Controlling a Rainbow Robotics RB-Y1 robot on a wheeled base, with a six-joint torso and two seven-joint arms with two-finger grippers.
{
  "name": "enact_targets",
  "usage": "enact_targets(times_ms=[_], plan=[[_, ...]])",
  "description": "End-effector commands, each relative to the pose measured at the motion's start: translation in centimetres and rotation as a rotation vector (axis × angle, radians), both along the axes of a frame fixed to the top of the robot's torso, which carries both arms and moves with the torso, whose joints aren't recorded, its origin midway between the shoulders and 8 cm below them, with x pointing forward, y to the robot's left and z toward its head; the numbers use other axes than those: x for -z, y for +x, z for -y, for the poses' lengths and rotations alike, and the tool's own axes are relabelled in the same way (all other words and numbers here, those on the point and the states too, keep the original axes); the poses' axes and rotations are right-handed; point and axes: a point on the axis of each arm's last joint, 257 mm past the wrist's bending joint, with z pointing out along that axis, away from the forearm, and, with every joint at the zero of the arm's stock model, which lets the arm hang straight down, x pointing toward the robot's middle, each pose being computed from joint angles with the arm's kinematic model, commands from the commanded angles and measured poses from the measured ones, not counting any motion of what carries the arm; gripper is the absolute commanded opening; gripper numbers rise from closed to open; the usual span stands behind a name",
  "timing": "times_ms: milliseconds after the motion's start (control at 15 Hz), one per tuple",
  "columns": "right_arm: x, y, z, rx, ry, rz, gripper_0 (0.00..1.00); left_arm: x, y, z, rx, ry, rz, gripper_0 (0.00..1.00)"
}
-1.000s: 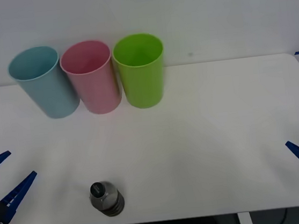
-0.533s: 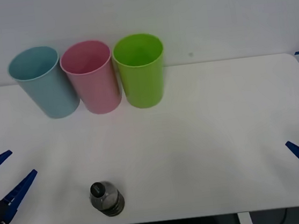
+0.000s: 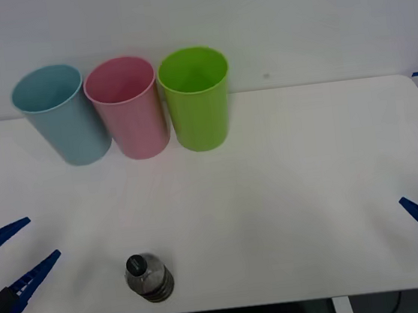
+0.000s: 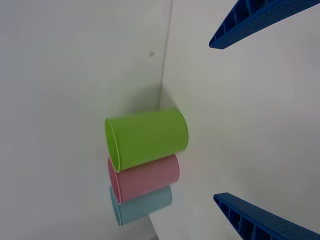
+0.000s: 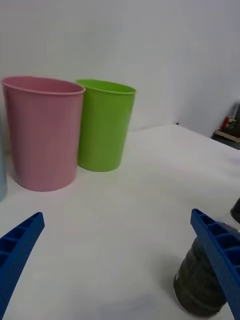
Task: Grasp the object on the table and drop it into the matching bin: aluminum can to the light blue bin, PET bottle to the pink bin.
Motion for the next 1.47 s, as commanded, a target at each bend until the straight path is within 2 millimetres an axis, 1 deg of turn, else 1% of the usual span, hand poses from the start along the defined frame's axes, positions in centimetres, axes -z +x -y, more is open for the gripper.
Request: enact_targets(times_ms=[67,333,533,667,1000,1200,1467], plan=[[0.0,0.0,0.0,0.0,0.0,0.0,1.0,1.1,-0.3,0.0,0.072,0.03,-0.023,1.0],[0.0,0.0,0.0,0.0,0.0,0.0,1.0,2.7,-0.8,0.6,0.145,0.093,0.001,1.0],[0.0,0.0,0.0,0.0,0.0,0.0,1.0,3.9,-1.3,2.0,0.223,0.125,-0.006,1.0],[0.0,0.0,0.0,0.0,0.0,0.0,1.0,4.4,-2.2,2.9,0.288,0.161,-0.002,1.0],[0.0,0.0,0.0,0.0,0.0,0.0,1.0,5.5,-3.2,3.8,0.388,0.223,-0.009,1.0],[0.0,0.0,0.0,0.0,0.0,0.0,1.0,6.3,-3.5,4.1,0.411,0.259,-0.001,1.0],[0.0,0.0,0.0,0.0,0.0,0.0,1.0,7.2,-4.3,5.3,0.445,0.258,0.007,1.0]])
